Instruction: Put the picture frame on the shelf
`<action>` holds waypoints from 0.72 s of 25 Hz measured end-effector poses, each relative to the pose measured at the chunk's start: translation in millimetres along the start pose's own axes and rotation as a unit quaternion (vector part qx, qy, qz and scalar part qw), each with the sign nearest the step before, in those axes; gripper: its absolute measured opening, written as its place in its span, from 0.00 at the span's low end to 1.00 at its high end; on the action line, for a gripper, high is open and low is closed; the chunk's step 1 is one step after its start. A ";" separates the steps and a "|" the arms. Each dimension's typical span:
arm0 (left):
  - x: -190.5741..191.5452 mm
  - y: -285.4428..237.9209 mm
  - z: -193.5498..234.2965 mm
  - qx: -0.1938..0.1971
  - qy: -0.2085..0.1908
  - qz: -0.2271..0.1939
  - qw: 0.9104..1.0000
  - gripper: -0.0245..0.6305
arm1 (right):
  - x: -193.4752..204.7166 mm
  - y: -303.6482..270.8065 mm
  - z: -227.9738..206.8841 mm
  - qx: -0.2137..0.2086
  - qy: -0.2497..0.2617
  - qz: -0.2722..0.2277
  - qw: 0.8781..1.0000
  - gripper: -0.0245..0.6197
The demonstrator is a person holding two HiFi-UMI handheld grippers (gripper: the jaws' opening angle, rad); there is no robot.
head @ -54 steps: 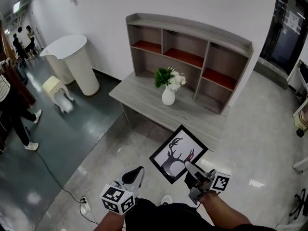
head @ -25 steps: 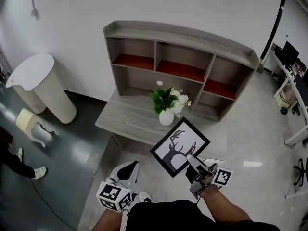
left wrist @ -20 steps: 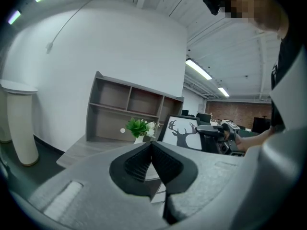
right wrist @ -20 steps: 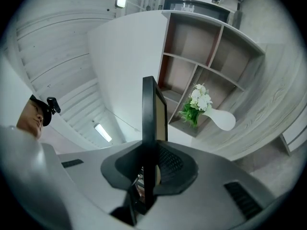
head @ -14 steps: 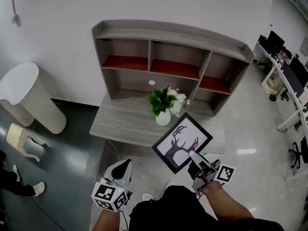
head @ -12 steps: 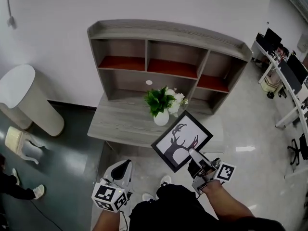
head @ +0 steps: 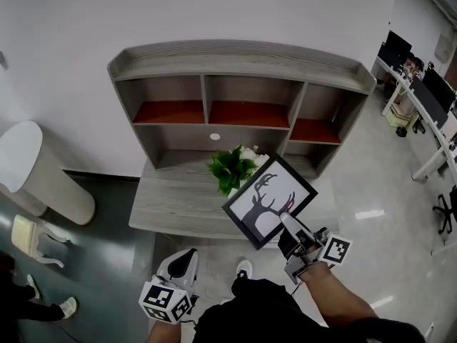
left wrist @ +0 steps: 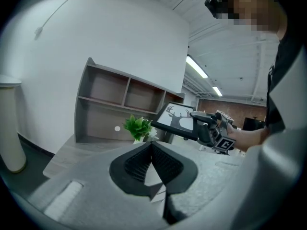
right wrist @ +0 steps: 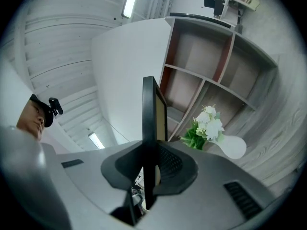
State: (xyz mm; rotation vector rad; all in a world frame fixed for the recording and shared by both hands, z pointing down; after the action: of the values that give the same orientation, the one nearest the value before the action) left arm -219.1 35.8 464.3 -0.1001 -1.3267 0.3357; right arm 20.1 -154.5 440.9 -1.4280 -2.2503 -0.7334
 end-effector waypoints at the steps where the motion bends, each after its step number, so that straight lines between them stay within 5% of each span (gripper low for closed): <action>1: -6.6 -7.8 5.4 -0.001 -0.004 0.001 1.000 0.05 | -6.9 -6.9 -3.7 -0.004 0.000 -0.004 1.000 0.14; 10: -73.1 -94.0 39.1 0.016 -0.047 -0.009 0.999 0.05 | -72.5 -50.5 -41.2 0.001 0.022 -0.040 0.999 0.14; 18: -89.3 -151.1 60.4 0.018 -0.057 -0.004 0.998 0.05 | -118.9 -71.9 -74.4 0.046 0.068 -0.059 0.995 0.14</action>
State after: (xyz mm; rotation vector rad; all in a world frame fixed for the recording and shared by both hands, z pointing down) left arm -267.5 -141.0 435.2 -0.0463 -1.4332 0.3631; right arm 6.7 -309.7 416.5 -1.1748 -2.2479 -0.7306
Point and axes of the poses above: the fingertips, and each gripper's own axes: y backward along the fingers, z to its left, x out of its underside, the point moved 6 cm from there along y, backward along the fingers, and after that the axes turned 2 degrees about y, right-handed, at the moved point
